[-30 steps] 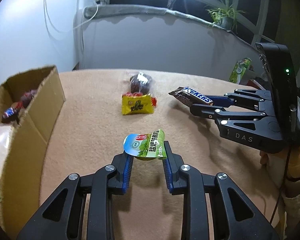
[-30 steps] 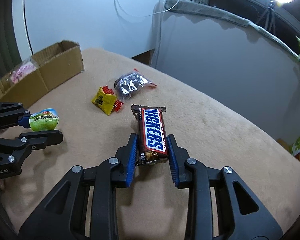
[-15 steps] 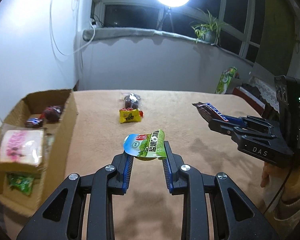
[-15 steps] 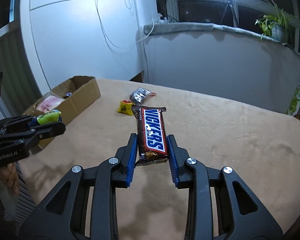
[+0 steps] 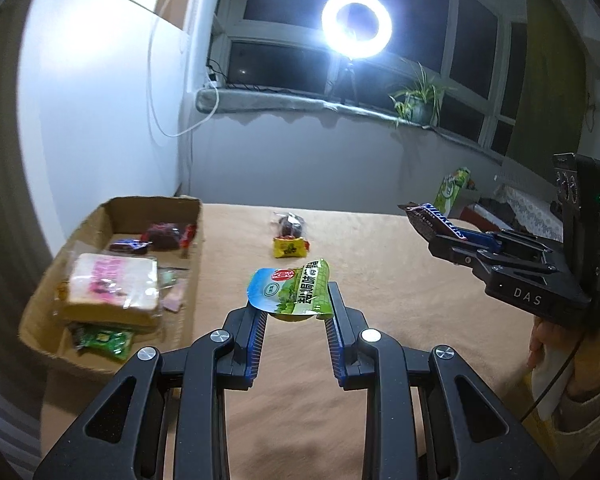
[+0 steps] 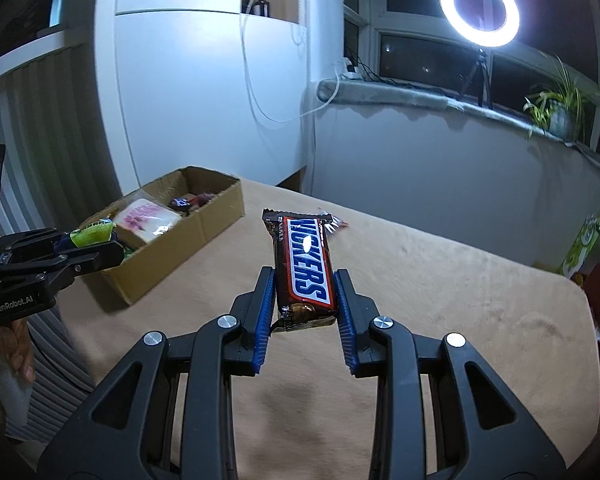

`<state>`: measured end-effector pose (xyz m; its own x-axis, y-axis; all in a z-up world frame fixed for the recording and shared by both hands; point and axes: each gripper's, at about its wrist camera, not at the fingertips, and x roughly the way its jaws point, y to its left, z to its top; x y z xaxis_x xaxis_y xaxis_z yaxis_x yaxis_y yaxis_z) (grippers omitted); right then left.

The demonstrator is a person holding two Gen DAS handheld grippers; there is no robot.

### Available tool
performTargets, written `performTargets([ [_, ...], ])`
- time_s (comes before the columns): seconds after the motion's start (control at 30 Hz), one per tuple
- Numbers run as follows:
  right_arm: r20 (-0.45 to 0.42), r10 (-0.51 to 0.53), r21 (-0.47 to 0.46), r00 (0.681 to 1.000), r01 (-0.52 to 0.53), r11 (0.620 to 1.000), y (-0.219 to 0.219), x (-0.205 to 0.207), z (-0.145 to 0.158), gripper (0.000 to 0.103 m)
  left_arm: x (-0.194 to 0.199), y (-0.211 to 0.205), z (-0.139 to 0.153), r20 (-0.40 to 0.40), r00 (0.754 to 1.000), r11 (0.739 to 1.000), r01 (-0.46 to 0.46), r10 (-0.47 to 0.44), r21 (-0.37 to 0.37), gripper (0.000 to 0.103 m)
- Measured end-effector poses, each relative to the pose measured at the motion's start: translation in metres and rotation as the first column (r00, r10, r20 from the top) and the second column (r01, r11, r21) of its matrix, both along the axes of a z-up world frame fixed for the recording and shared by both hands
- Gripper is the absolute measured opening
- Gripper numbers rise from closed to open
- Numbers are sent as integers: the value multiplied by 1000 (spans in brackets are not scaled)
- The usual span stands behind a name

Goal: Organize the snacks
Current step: 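Carry both items into the cardboard box and open both grippers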

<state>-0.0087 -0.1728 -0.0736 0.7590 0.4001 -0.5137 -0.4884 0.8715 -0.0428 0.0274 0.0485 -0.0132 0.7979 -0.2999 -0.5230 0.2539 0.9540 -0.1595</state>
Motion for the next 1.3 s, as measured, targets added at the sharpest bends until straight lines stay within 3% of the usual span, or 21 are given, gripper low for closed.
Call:
performTargets([
  [0.6,-20,184,-65,983,-185,981,129,20,-5,31,-4,111,-10,-4,979,978,-203,203,-55,26],
  [0.87,-48,296,-78,954,-299,951,198,66,-22,31,19,139,-28,-40,967,967,-252,251,-39,26],
  [1.03,-21,347,-90,938,-347,933,240,104,-24,31,45,145,-30,-48,965,966,-259,258,-19,27],
  [1.1,-47,343,-115,938,-347,931,256,125,-34,39,56,144,-27,-39,966,967,-255,255,-13,28],
  [1.13,-69,334,-122,940,-340,932,260,134,-39,54,64,143,-26,-34,967,968,-251,251,-9,32],
  [1.3,-35,297,-127,954,-299,946,238,124,-47,65,83,136,-36,-85,965,968,-249,249,11,63],
])
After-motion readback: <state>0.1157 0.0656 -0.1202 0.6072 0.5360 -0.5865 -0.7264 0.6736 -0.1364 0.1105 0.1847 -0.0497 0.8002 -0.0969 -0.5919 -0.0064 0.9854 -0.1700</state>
